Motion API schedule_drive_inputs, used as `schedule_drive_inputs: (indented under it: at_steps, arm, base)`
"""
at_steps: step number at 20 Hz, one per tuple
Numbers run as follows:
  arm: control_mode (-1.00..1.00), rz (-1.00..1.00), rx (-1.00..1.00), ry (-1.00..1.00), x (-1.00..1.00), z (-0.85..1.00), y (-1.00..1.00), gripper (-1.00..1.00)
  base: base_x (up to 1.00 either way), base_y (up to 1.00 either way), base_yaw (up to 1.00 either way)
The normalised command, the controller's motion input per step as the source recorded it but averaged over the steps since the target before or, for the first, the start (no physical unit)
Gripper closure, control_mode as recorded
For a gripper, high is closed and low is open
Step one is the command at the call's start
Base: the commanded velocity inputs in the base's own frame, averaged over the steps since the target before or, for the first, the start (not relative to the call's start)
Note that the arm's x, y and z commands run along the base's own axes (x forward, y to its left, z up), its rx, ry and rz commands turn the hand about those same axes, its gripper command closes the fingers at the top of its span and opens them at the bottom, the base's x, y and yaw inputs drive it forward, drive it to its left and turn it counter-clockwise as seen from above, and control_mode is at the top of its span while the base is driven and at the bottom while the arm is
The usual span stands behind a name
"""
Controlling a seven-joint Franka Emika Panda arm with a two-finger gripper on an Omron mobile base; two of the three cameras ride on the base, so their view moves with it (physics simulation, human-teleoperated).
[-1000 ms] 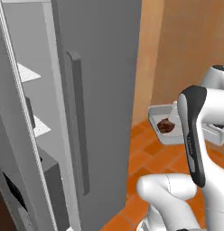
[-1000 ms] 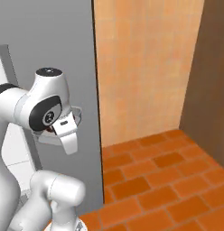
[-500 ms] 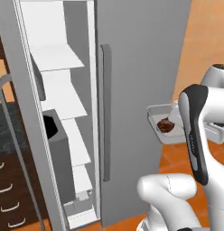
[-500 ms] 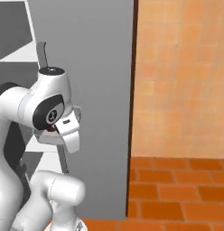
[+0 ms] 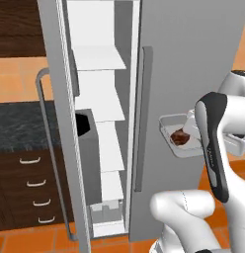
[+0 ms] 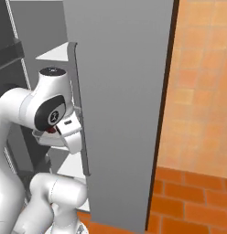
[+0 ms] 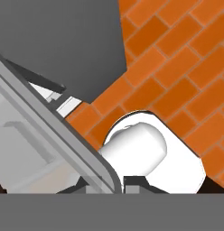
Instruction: Take the meat container that has the chicken drumstick and place it on the second highest rack of the freezer. Then take the vegetable container that has the avocados and place it on the highest rack of the freezer.
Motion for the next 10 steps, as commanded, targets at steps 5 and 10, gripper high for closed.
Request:
schedule_drive_inputs:
  at_steps: [5,10]
  arm:
    - [1.0,0.0,0.0,0.0,0.0,0.0,0.0,1.0]
    - [1.0,0.0,0.0,0.0,0.0,0.0,0.0,1.0]
  base:
    - [0.0,0.57,0.13]
    - [0.02,0.38,0.12]
